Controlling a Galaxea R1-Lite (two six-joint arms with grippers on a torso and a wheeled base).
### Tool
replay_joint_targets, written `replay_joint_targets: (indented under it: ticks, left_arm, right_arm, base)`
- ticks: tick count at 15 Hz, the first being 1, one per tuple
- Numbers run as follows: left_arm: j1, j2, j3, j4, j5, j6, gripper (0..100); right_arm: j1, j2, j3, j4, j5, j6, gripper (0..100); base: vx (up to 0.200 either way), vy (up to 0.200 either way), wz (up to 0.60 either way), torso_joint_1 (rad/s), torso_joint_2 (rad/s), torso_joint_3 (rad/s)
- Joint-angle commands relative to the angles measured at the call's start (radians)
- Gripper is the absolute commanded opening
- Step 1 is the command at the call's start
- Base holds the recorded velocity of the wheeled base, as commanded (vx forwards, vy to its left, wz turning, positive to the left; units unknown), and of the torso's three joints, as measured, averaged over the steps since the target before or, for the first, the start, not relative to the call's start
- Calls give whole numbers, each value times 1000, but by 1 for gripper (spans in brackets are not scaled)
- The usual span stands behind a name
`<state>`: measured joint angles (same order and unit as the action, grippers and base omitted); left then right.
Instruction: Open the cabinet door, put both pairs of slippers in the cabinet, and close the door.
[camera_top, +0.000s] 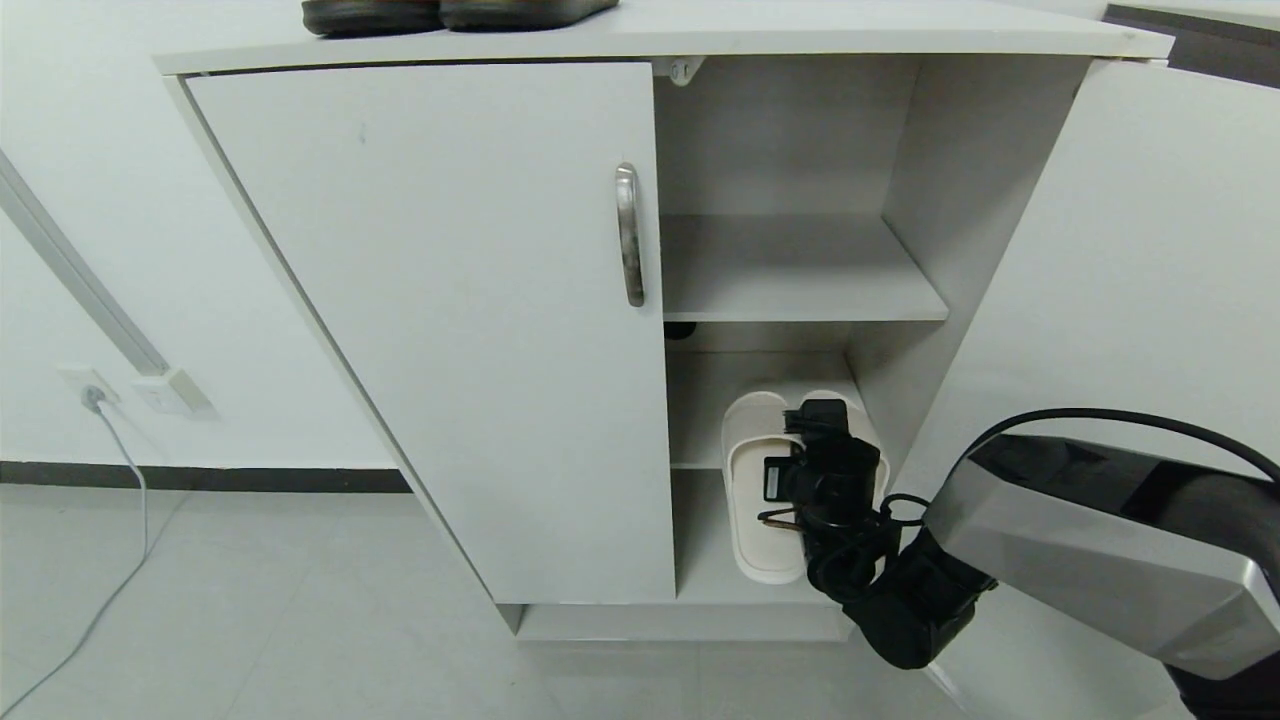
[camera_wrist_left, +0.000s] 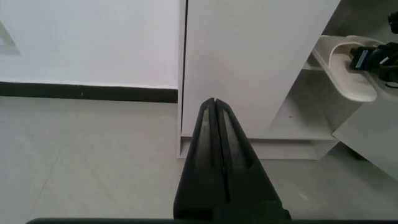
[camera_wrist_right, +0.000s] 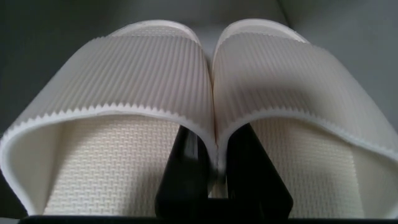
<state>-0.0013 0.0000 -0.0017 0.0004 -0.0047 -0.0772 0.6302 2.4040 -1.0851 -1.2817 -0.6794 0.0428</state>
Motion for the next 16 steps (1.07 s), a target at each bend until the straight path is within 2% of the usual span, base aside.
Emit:
replay_joint_targets:
  ticks: [1, 9, 16]
  left_arm:
    - [0, 2, 0, 0, 0, -1, 0]
    - [0, 2, 0, 0, 8, -7, 0]
    - [0, 2, 0, 0, 9, -7, 0]
  right_arm:
    - [-3, -6, -12, 19, 12, 0, 0]
    - [-40, 60, -233, 166, 41, 0, 0]
    - [-73, 132, -490, 348, 129, -1, 0]
  base:
    - [0, 0, 0, 0, 0, 0]
    - [0, 0, 0, 0, 0, 0]
    - [0, 0, 0, 0, 0, 0]
